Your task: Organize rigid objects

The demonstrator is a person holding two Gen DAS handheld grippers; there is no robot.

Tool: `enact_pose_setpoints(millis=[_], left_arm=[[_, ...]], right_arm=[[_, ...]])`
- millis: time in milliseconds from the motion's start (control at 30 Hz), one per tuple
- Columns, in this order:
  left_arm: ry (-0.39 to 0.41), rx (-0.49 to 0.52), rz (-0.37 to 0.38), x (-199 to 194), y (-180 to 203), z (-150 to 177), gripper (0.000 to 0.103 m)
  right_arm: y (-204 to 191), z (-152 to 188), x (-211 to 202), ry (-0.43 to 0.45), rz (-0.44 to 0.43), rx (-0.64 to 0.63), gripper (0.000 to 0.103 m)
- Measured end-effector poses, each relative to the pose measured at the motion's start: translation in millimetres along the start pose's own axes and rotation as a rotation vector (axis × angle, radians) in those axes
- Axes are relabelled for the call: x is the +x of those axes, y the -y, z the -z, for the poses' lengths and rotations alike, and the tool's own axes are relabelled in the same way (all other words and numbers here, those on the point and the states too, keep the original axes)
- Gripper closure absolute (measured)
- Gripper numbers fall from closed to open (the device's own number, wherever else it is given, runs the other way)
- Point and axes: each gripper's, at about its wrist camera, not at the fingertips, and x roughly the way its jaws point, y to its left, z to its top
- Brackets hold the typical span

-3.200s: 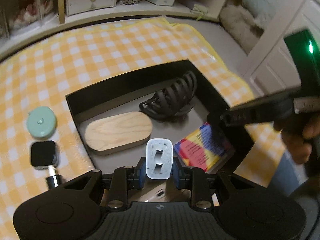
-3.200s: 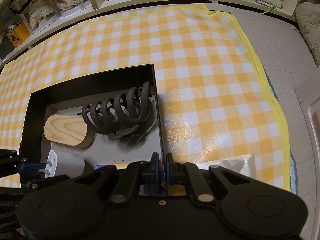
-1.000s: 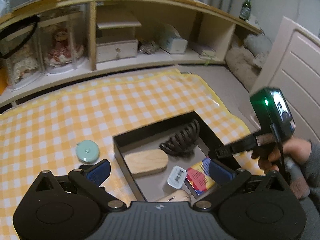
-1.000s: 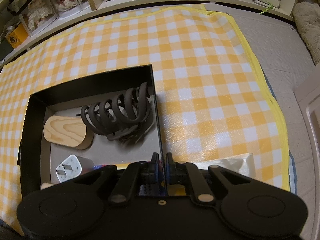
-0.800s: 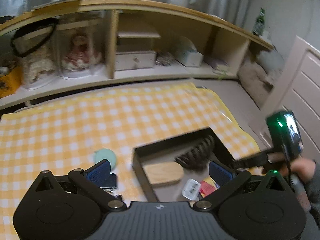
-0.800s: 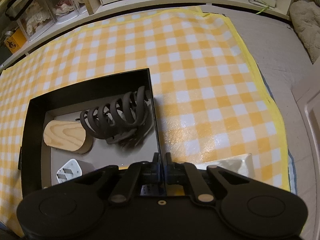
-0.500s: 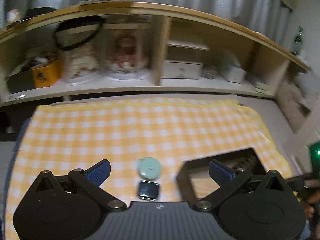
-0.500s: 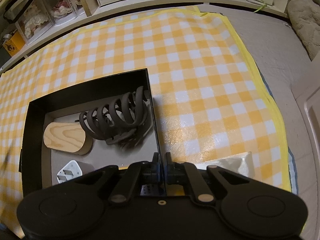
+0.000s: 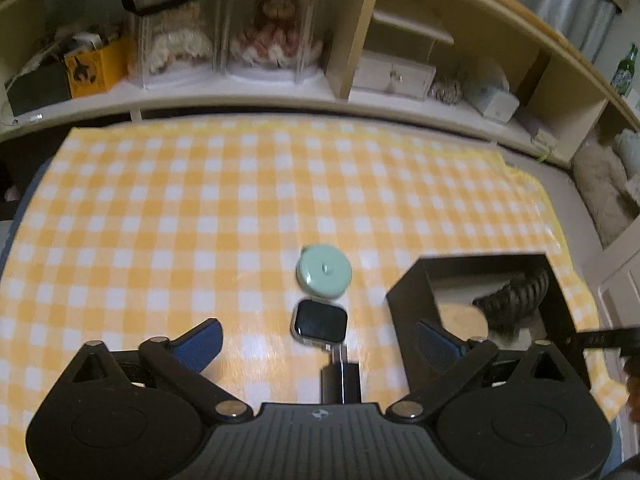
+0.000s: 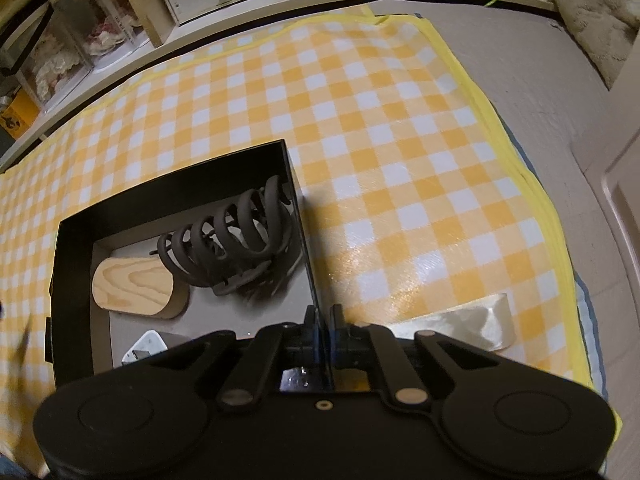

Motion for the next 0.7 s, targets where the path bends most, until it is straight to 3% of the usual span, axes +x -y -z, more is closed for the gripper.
enact_pose_setpoints(millis=[67, 233, 300, 467, 633, 700], left_arm=[[-0.035, 0.003, -0.008, 6, 1, 5, 0.012], [-0.120, -0.020, -0.006, 22, -3, 15, 0.041], [-0.142, -0.015, 0.001, 27, -1, 18, 0.048], [-0.156, 0.007, 0.039, 35, 8, 22, 0.058], [-0.179, 0.037, 0.023, 48, 18, 26, 0.075], [-0.186, 0.027, 0.014, 53, 16, 28, 0.076]], right_arm=[[1, 0, 0, -0.001, -0.001, 0.005, 0.097], [1, 0, 0, -0.001, -0.003, 0.006, 0.097], [1, 0, 0, -0.001, -0.002, 0.005, 0.097], [1, 0, 0, 0.000, -0.002, 0.004, 0.097], [1, 0, 0, -0.001, -0.002, 0.005, 0.097], [1, 0, 0, -0.001, -0.002, 0.004, 0.097]])
